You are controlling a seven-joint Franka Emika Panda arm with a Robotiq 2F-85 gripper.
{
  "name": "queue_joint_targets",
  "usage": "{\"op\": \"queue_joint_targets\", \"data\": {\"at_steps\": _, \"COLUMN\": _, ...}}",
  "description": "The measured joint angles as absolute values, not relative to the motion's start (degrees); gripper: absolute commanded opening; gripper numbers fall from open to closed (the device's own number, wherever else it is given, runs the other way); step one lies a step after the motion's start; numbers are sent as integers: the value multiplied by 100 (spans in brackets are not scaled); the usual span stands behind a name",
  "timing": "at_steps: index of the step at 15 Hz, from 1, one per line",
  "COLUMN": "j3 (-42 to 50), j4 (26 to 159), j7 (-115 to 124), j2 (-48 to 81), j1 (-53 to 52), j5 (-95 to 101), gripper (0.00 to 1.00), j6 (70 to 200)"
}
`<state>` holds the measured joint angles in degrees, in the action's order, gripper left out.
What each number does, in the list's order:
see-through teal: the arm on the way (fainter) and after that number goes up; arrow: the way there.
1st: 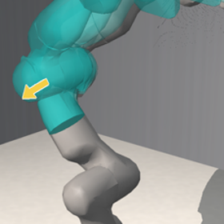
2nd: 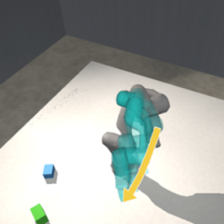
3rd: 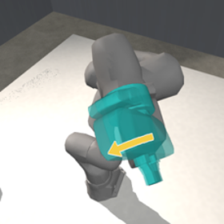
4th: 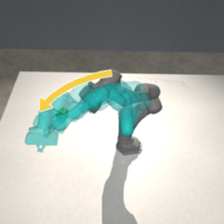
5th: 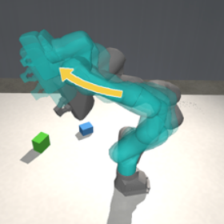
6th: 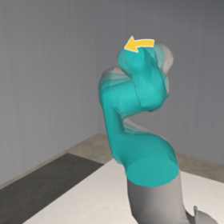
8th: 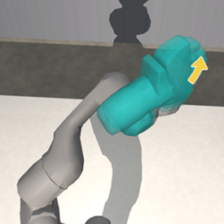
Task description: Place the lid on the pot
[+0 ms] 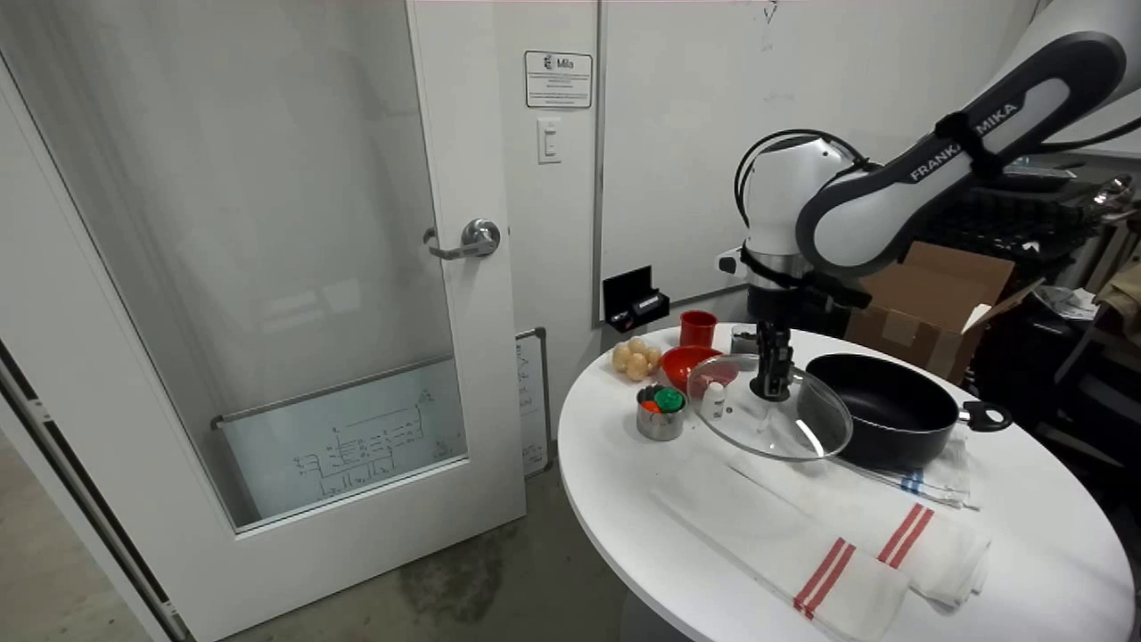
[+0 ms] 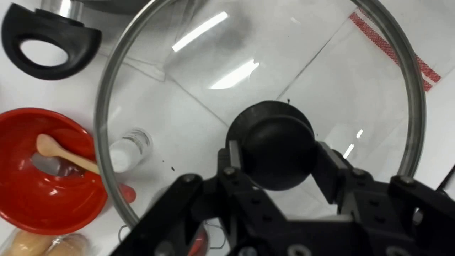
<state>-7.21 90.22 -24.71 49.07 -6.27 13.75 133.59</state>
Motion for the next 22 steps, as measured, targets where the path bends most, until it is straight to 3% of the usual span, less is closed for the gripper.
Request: {"op": "queue_joint_targets", "data": {"at_steps": 22, "j3": -186, "j4": 9579, "j7": -1721, "j2": 4459, "j1": 812, "j5": 422, "gripper": 26, "j6": 13244}}
